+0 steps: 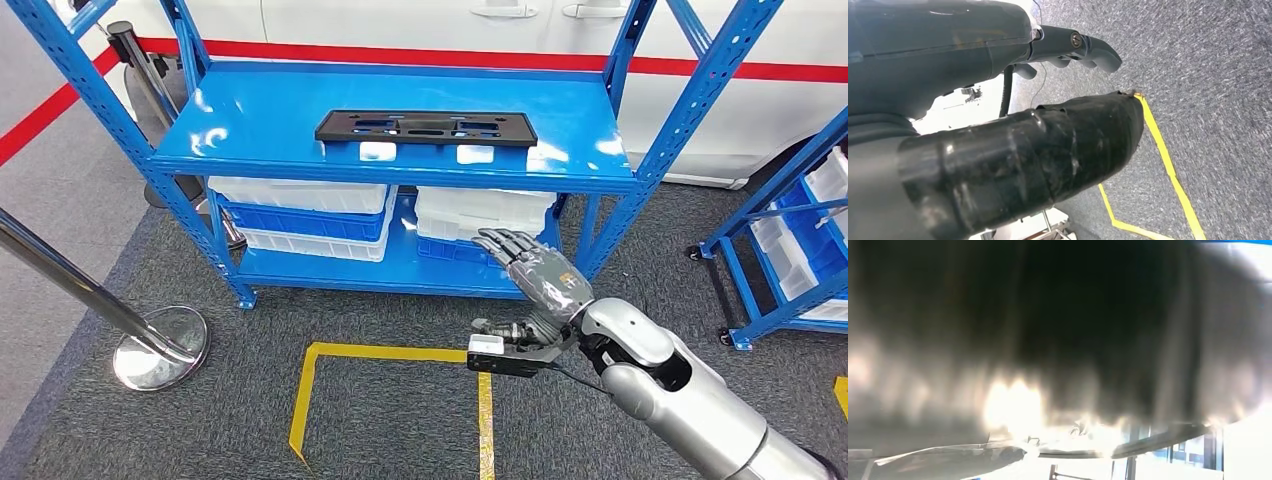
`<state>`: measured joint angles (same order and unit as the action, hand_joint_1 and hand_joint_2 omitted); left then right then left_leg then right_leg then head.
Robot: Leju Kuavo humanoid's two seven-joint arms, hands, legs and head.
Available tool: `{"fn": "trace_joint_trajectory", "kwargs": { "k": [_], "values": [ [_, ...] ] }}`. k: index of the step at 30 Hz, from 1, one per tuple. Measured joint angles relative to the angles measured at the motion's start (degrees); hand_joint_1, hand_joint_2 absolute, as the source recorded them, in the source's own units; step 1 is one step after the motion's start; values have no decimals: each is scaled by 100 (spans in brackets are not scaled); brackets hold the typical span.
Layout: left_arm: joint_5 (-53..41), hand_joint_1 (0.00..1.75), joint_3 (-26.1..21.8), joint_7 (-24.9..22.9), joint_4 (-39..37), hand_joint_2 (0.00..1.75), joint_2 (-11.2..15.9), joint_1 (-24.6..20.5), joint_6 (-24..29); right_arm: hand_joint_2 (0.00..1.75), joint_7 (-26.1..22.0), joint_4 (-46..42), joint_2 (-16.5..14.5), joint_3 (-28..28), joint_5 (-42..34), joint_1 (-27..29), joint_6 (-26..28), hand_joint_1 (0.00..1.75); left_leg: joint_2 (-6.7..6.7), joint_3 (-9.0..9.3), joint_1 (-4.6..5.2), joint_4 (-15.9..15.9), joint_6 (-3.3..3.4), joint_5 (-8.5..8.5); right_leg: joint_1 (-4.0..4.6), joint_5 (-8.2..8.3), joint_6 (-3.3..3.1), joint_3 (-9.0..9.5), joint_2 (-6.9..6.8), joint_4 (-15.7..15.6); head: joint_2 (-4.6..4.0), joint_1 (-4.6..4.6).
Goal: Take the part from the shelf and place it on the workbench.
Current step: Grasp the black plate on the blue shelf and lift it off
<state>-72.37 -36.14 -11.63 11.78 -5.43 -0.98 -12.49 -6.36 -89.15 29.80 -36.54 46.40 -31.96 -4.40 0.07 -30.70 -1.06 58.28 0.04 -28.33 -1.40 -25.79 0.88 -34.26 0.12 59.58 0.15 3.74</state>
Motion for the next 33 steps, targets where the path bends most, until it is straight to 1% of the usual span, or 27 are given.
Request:
{"fn": "trace_joint_trajectory", "kwargs": {
  "k": [2,5,7,9,10,11,12,13,14,15,16,17,18,19,20,21,22,24,25,26,27,28,29,30,31,32,33],
  "values": [
    [-13,0,-2,-4,0,0,2,-1,7,0,1,5,-19,0,11,-2,-3,0,-2,-10,3,21,13,-8,-17,7,8,-1,-1,-5,-1,0],
    [-15,0,-3,-5,0,0,5,-2,16,0,5,13,-48,0,28,-2,6,0,-3,-28,7,45,32,-16,-24,14,23,-1,-2,-6,0,0],
    [-18,0,-3,-4,0,0,7,-3,16,0,11,17,-64,0,30,-2,17,0,-3,-52,17,50,64,-22,-31,26,55,6,-1,-27,-1,0],
    [-22,0,-3,0,0,0,6,-10,16,0,18,20,-74,1,32,-3,30,0,9,0,-13,-49,131,23,-17,12,97,12,-6,-30,-1,-2],
    [-23,0,-3,3,-1,0,4,-13,16,0,22,21,-76,2,32,-7,36,0,21,40,-32,-112,167,58,-12,-53,108,-26,-7,68,-1,-6],
    [-24,0,-3,7,-1,0,2,-15,16,0,26,24,-77,3,33,-11,40,0,34,79,-51,-167,196,89,-6,-171,114,-123,-9,280,-1,-12],
    [-26,0,-4,9,-2,0,-1,-15,16,0,30,30,-77,4,33,-8,43,0,44,91,-51,-186,211,101,-12,-325,118,-278,-7,606,-1,-15],
    [-27,0,-4,10,-2,0,-2,-15,16,0,32,37,-77,4,33,0,44,0,49,95,-52,-187,219,101,-17,-479,126,-473,-6,978,0,-18],
    [-29,0,-5,11,-2,0,-3,-14,16,0,33,46,-77,4,33,14,45,0,49,98,-52,-181,218,91,-24,-565,141,-653,-7,1293,-1,-19],
    [-30,0,-7,11,-2,0,-3,-12,17,0,35,55,-78,4,33,28,45,0,47,107,-54,-172,212,73,-36,-549,154,-763,-9,1448,0,-17],
    [-32,0,-7,11,-2,0,-3,-10,17,0,35,62,-78,4,33,35,45,0,45,126,-60,-161,197,48,-49,-416,166,-764,-11,1380,-1,-17],
    [-33,0,-8,11,-2,0,-3,-9,18,0,35,66,-79,4,33,36,46,0,40,157,-70,-145,171,11,-65,-190,174,-658,-16,1098,-1,-17],
    [-34,0,-9,11,-2,0,-3,-5,19,0,35,68,-80,4,33,36,46,0,36,180,-79,-129,135,-35,-76,15,178,-490,-24,722,-1,-17],
    [-36,0,-10,12,-3,0,-2,-7,19,0,35,73,-82,4,33,32,47,0,32,196,-75,-101,92,-83,-67,146,171,-328,-31,373,-1,-20],
    [-36,0,-13,12,-3,0,-2,-10,19,0,36,78,-85,3,33,29,48,0,30,200,-69,-86,46,-122,-55,195,144,-223,-32,148,-1,-18],
    [-37,0,-17,12,-4,0,-1,-12,19,0,36,84,-87,3,33,30,49,0,32,193,-59,-78,7,-150,-36,160,108,-182,-28,61,-1,-17],
    [-38,0,-22,13,-4,0,-2,-18,19,0,36,89,-90,3,33,29,50,0,38,201,-51,-82,-28,-167,-10,120,61,-180,-17,47,-1,-17],
    [-40,0,-30,14,-4,0,-4,-32,14,0,37,92,-93,4,37,28,53,0,49,240,-65,-83,-87,-215,-15,75,-31,-150,5,37,-1,-14],
    [-40,0,-32,17,-5,0,-5,-39,12,44,37,93,-98,4,40,21,55,0,50,227,-74,6,-107,-271,-18,53,-76,-115,8,22,-1,-14],
    [-42,0,-32,21,-5,0,-6,-48,10,87,38,93,-105,4,45,14,56,0,46,131,-77,230,-119,-380,-23,31,-120,-74,6,7,-1,-14],
    [-49,0,-32,25,-6,0,-5,-49,10,131,38,94,-115,4,49,12,58,0,43,-55,-74,588,-120,-527,-12,6,-158,-41,0,-1,-1,-14],
    [-57,0,-32,27,-7,0,-4,-48,10,175,39,97,-126,4,54,13,58,0,42,-311,-68,1012,-117,-673,5,-21,-189,-15,-4,-3,0,-14],
    [-66,0,-33,28,-7,0,-3,-42,10,175,39,101,-138,4,58,19,58,0,41,-573,-62,1407,-111,-780,22,-49,-211,10,-3,-3,0,-14],
    [-73,0,-34,28,-7,0,-2,-33,11,175,41,108,-155,3,64,25,58,0,41,-775,-55,1649,-98,-775,40,-81,-223,45,6,-2,0,-13],
    [-75,0,-36,28,-7,0,-1,-25,11,175,43,113,-175,3,72,30,57,0,40,-876,-47,1677,-75,-645,54,-118,-228,92,18,-2,0,-13],
    [-76,0,-37,28,-7,0,1,-18,10,175,48,117,-197,2,77,31,57,0,37,-869,-35,1481,-42,-408,66,-161,-226,154,29,-2,0,-13],
    [-78,0,-38,29,-7,0,2,-14,9,175,60,120,-223,2,81,31,56,0,34,-781,-17,1103,7,-96,74,-213,-217,227,37,-3,0,-14]
  ]
}}
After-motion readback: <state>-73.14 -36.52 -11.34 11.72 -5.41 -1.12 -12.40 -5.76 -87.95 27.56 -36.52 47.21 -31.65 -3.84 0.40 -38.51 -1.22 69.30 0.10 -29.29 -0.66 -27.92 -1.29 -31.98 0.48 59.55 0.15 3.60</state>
